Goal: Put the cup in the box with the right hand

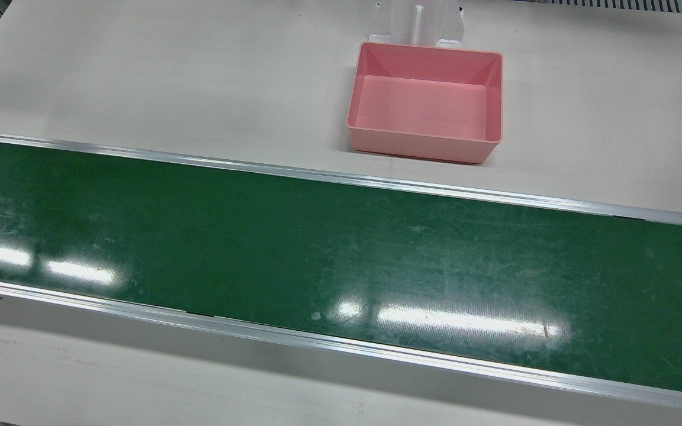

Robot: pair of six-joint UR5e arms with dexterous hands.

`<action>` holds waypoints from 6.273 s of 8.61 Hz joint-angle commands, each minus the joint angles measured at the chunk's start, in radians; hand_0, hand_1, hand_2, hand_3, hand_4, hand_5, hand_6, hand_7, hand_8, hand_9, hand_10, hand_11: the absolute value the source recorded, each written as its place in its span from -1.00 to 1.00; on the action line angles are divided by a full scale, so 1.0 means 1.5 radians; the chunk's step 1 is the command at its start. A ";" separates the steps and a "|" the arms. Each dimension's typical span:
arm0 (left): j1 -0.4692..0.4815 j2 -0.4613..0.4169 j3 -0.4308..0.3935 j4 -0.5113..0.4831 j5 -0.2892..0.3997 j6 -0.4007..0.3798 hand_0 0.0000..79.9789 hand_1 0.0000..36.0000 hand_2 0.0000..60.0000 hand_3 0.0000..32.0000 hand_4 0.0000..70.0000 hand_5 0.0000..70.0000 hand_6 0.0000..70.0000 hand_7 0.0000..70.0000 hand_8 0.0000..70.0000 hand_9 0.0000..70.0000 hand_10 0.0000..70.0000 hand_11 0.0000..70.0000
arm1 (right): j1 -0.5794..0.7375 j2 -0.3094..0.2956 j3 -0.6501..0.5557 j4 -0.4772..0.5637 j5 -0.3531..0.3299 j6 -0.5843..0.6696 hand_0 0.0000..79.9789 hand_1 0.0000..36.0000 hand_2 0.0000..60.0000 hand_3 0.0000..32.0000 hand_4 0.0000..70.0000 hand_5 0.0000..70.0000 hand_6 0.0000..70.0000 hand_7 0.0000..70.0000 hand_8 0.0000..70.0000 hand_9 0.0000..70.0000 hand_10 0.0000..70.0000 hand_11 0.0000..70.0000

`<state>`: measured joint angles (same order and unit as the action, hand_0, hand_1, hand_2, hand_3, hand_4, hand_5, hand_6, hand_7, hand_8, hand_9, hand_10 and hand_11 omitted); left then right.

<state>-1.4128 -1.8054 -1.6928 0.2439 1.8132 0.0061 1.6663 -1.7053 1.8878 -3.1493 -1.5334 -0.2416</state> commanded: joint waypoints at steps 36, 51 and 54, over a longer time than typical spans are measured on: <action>0.001 -0.002 0.003 0.000 -0.001 0.000 -1.00 -1.00 -1.00 -1.00 -1.00 -1.00 -1.00 -1.00 -1.00 -1.00 -1.00 -1.00 | -0.689 0.513 -0.168 -0.301 0.605 -0.102 -0.18 -0.84 -0.76 -1.00 0.04 -0.98 -0.19 1.00 -0.29 0.38 -0.96 -0.96; 0.001 -0.002 0.003 0.000 0.000 0.000 -1.00 -1.00 -1.00 -1.00 -1.00 -1.00 -1.00 -1.00 -1.00 -1.00 -1.00 -1.00 | -0.693 0.495 -0.174 -0.312 0.548 -0.081 0.19 -0.20 -0.52 -1.00 -0.14 -0.88 -0.16 1.00 -0.27 0.37 -0.90 -0.84; 0.001 -0.002 0.003 0.000 0.000 0.000 -1.00 -1.00 -1.00 -1.00 -1.00 -1.00 -1.00 -1.00 -1.00 -1.00 -1.00 -1.00 | -0.685 0.497 -0.166 -0.324 0.546 -0.081 0.39 0.32 -0.56 -1.00 -0.33 -0.79 -0.15 1.00 -0.27 0.36 -0.90 -0.81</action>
<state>-1.4113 -1.8086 -1.6889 0.2434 1.8131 0.0062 0.6319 -0.9621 1.6323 -3.6257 -0.7102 -0.3630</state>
